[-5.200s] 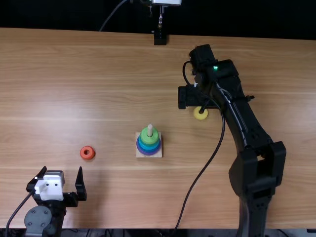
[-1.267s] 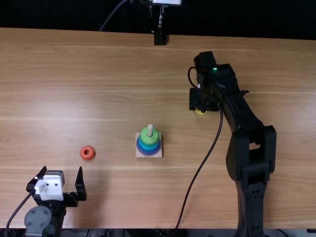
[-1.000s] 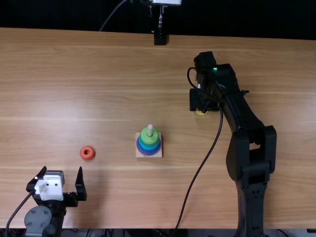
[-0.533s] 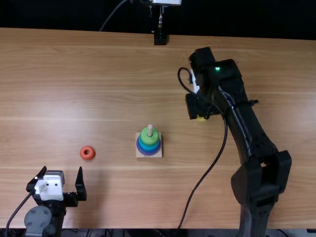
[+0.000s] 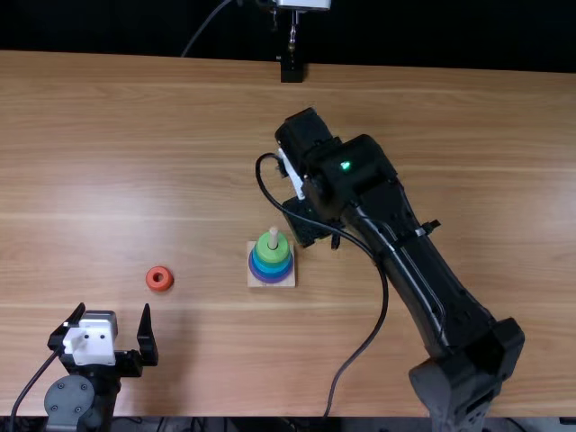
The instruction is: Build the Hanoi tower: stack the rings onto the peg from bottom to top in this color order: purple, dark blue, light blue, dark green, light green, yellow, orange.
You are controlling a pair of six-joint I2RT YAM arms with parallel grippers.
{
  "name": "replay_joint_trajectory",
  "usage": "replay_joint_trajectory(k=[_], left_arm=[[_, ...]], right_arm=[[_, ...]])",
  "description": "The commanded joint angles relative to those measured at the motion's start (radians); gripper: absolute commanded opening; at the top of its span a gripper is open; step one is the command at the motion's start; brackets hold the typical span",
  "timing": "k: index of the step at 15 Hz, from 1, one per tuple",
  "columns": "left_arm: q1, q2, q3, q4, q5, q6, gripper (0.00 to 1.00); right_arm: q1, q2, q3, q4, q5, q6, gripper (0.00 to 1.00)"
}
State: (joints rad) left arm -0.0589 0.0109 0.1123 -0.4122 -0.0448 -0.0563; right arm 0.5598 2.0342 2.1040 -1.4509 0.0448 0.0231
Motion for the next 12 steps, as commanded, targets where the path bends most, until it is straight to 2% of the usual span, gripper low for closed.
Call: replay_joint_trajectory(k=[1, 3, 4, 5, 12], left_arm=[[0.001, -0.011, -0.112, -0.079, 0.006, 0.003, 1.0], [0.001, -0.011, -0.112, -0.079, 0.006, 0.003, 1.0], [-0.001, -0.011, -0.112, -0.079, 0.006, 0.003, 1.0], [0.001, -0.011, -0.112, -0.079, 0.006, 0.003, 1.0], [-0.001, -0.011, -0.112, -0.079, 0.006, 0.003, 1.0]], right_arm=[[0.015, -0.052, 0.077, 0.001, -0.001, -0.003, 0.0], [0.022, -0.049, 0.152, -0.001, -0.001, 0.005, 0.0], [0.034, -0.045, 0.169, -0.003, 0.001, 0.025, 0.0], [0.048, -0.045, 0.174, -0.003, 0.001, 0.032, 0.0], [0.097, -0.04, 0.166, -0.004, -0.001, 0.034, 0.0]])
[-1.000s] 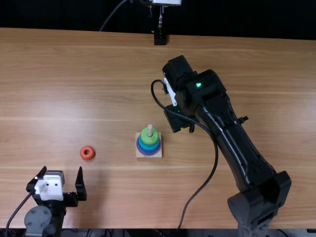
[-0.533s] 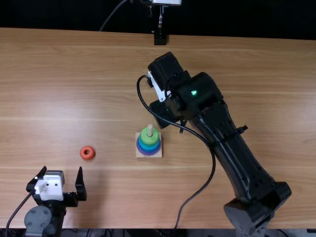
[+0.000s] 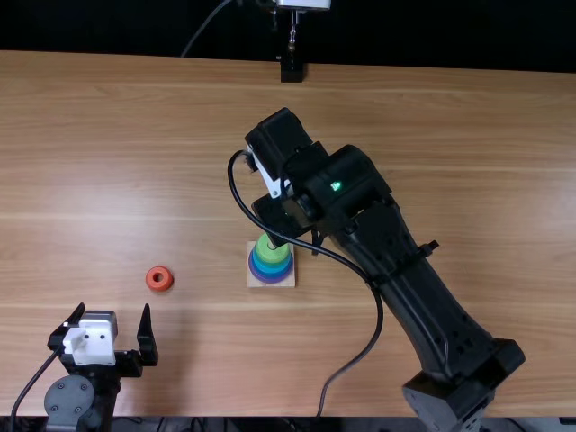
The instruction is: Build the Hanoi tower: stack the rings onto the peg from bottom to top in this color order: purple, dark blue, light blue, dark green, light green, yellow, orange.
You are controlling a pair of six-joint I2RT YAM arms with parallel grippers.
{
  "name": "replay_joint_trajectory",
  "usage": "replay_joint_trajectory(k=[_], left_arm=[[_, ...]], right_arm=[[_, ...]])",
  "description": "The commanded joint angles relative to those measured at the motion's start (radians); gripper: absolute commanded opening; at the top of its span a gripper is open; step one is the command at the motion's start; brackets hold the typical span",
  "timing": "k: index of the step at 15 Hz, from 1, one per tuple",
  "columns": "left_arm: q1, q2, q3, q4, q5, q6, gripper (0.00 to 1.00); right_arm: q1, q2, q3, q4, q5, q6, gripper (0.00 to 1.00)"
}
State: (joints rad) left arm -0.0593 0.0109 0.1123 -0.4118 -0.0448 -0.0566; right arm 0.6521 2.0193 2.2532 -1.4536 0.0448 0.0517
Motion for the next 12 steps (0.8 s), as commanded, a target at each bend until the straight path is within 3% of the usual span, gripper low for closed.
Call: replay_joint_trajectory(k=[1, 3, 12], left_arm=[[0.001, -0.011, -0.112, -0.08, 0.006, 0.003, 1.0], [0.001, -0.011, -0.112, -0.08, 0.006, 0.003, 1.0], [0.001, -0.011, -0.112, -0.08, 0.006, 0.003, 1.0]], right_arm=[[0.004, -0.024, 0.013, -0.002, -0.002, 0.005, 0.0], [0.004, -0.014, 0.002, 0.0, -0.015, 0.009, 0.0], [0.034, 0.032, -0.02, 0.006, -0.017, 0.015, 0.0]])
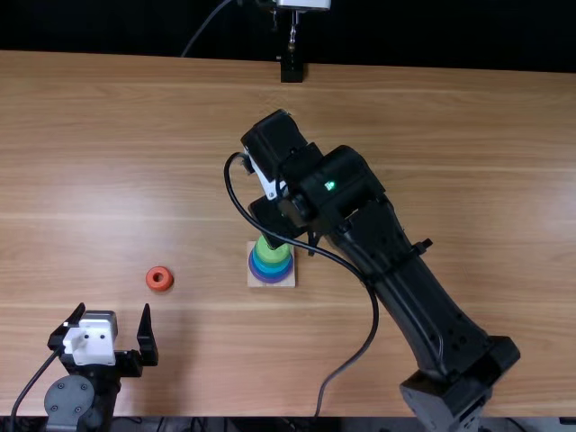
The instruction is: Build the Hanoi tower: stack the rings onto the peg from bottom to top in this color order: purple, dark blue, light blue, dark green, light green, yellow, orange.
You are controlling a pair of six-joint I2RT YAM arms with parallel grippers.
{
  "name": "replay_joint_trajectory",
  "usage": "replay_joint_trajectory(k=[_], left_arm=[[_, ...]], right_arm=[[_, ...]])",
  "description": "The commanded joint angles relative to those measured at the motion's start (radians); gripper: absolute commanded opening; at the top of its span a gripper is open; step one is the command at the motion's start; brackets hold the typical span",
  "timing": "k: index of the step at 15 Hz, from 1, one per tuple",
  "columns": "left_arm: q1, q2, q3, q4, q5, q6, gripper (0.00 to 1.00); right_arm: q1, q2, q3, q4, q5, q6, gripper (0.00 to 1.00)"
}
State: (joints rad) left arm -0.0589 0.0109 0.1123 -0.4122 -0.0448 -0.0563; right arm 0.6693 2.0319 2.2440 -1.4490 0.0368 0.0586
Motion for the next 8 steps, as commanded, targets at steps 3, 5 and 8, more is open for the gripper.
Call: replay_joint_trajectory(k=[3, 5, 8], left_arm=[[0.001, -0.011, -0.112, -0.079, 0.006, 0.003, 1.0], [0.001, -0.011, -0.112, -0.079, 0.006, 0.003, 1.0], [0.001, -0.011, -0.112, -0.079, 0.006, 0.003, 1.0]], right_arm=[[0.032, 0.027, -0.023, 0.001, -0.009, 0.01, 0.0], [0.032, 0.027, -0.03, -0.001, -0.011, 0.08, 0.0], [0.03, 0.027, -0.073, 0.001, -0.011, 0.089, 0.0]])
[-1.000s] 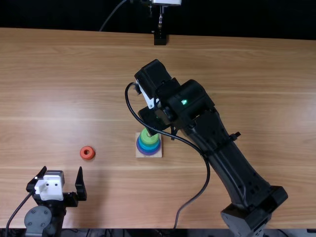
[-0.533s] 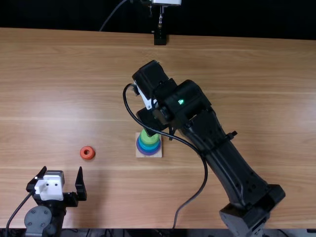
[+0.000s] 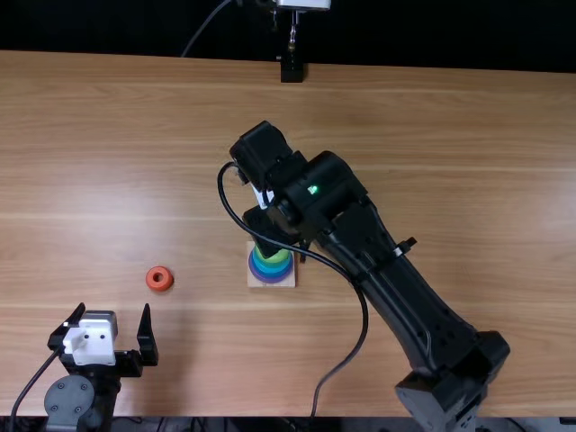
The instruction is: Build the Hanoi tower: stack the rings onto the peg from bottom to top in this color order: purple, dark blue, light blue, dark green, light green, yellow, orange.
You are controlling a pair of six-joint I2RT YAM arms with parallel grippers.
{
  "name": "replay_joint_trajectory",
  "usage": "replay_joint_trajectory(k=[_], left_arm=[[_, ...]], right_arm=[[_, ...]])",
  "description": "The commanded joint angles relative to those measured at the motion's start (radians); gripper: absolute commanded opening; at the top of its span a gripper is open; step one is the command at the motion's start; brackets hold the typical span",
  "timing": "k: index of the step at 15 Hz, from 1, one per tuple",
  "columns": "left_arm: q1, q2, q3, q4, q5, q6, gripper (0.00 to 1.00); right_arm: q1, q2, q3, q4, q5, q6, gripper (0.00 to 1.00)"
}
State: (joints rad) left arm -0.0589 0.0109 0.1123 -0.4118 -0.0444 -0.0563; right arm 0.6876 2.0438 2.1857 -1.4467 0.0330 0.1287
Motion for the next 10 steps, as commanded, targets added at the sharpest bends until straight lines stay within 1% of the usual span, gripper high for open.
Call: replay_joint_trajectory(k=[1, 4, 10], left_arm=[[0.001, -0.011, -0.112, -0.08, 0.006, 0.003, 1.0], [-0.001, -0.011, -0.112, -0.08, 0.006, 0.003, 1.0], [0.001, -0.011, -0.112, -0.08, 0.006, 0.003, 1.0]], right_arm=[[0.01, 0.015, -0.03, -0.001, -0.005, 0.019, 0.0], [0.007, 0.015, -0.05, 0.004, -0.005, 0.019, 0.0], [0.01, 0.032, -0.021, 0.032, -0.005, 0.019, 0.0]])
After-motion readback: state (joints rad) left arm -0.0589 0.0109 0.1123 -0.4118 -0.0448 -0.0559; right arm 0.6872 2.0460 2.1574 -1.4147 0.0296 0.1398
